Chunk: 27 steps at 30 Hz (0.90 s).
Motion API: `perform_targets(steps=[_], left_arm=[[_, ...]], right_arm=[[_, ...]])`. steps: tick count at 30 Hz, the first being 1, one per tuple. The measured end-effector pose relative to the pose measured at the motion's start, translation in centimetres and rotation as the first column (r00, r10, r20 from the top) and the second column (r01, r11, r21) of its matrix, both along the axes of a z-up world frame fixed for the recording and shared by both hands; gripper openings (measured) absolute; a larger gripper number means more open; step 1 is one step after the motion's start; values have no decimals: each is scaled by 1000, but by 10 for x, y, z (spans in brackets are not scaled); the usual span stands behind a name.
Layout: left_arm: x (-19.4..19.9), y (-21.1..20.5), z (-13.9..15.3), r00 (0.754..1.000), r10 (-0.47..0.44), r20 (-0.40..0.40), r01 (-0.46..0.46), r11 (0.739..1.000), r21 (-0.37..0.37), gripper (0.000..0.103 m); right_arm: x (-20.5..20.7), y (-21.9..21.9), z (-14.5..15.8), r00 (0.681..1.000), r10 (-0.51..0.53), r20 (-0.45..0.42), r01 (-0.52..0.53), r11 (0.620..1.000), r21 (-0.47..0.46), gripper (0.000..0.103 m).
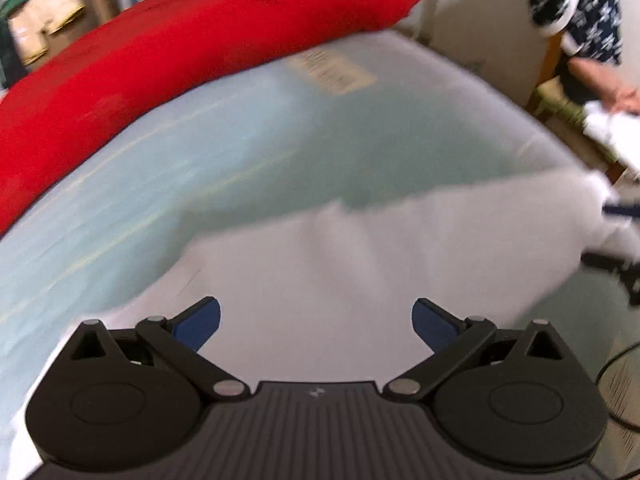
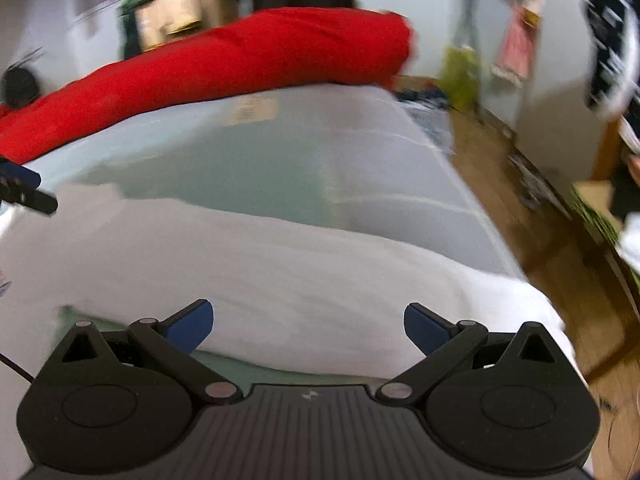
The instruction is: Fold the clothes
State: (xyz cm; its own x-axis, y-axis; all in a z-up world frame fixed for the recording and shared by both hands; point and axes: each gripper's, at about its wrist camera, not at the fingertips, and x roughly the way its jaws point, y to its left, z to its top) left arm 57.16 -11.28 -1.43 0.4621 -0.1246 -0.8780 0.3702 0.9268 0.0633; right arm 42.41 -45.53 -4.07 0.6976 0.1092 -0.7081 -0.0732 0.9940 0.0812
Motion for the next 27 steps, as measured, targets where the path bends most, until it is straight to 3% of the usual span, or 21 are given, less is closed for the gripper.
perform_targets(steps=[3,6,9,13,16,17,22,27], left_arm=[[-31,35,1,996,85,-27,-83,995,52,102],[-56,66,-8,983,175,-54,-172,984,52,102],[-75,91,-22,964,254,-81,-254,967,6,102],[-97,101,-44,955,281,-92,-279,960,25,102],[-115,122,-58,930,344,-128,-356,931,-82,102],[-121,126,-57,932,345,-111,-356,930,-97,102],[-130,142,-48,929,350,-120,-362,927,-98,102],[-109,176,-35,916,399,-46,-400,898,-181,102]], right_arm=[[8,44,8,991,135,18,-136,990,32,103],[21,92,8,964,262,37,-263,963,49,103],[35,129,-6,940,340,25,-340,940,34,103],[50,172,-27,903,430,-9,-430,903,8,103],[36,163,-36,899,438,-28,-438,897,-48,103],[30,159,-35,899,437,-40,-439,897,-61,103],[16,143,-22,919,374,-127,-387,917,-100,103],[15,171,5,923,384,-42,-386,916,-106,103]])
